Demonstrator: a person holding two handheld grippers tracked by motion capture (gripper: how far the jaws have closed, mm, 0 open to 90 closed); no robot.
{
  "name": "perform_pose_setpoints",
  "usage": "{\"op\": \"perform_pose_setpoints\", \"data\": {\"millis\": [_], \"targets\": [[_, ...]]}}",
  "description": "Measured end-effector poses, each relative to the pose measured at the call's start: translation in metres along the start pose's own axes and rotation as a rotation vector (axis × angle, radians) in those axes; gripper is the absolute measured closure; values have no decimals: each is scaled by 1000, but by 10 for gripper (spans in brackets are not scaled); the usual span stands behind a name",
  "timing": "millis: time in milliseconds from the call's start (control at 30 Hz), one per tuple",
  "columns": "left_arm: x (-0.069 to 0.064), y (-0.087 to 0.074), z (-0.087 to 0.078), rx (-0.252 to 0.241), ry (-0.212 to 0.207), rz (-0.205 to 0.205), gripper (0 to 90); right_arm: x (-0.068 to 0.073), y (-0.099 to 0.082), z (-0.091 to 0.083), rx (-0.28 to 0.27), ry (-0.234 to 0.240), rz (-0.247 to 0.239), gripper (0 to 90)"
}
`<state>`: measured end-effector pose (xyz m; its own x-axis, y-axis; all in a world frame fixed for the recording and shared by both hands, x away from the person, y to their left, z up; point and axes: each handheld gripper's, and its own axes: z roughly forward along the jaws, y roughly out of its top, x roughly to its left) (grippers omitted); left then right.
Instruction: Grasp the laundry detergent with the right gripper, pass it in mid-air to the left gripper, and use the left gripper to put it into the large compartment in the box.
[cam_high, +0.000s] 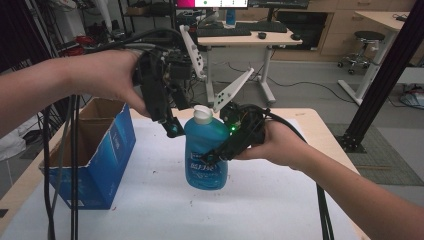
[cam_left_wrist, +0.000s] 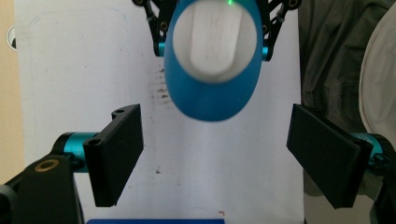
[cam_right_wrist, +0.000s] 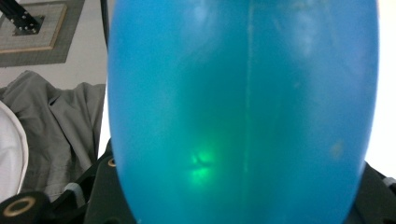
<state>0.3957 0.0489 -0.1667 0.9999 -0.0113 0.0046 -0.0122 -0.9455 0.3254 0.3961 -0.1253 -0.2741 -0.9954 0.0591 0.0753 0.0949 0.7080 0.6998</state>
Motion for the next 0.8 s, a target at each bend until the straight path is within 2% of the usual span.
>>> {"op": "perform_pose_setpoints", "data": {"millis": [167,400,733,767,800], "targets": [[-2,11,7,24,-13,32,189,1,5,3,9,13,-15,456],[-3,19,17,62,-21,58,189,1,6,7,19,24,-25,456],[-4,24,23,81,-15,60,189,1,6,6,23,24,-30,456],[-4,24,23,81,-14,57,189,1,6,7,25,4,-48,456],[-4,25,24,79,-17,53,189,2,7,6,18,23,-32,455]]}}
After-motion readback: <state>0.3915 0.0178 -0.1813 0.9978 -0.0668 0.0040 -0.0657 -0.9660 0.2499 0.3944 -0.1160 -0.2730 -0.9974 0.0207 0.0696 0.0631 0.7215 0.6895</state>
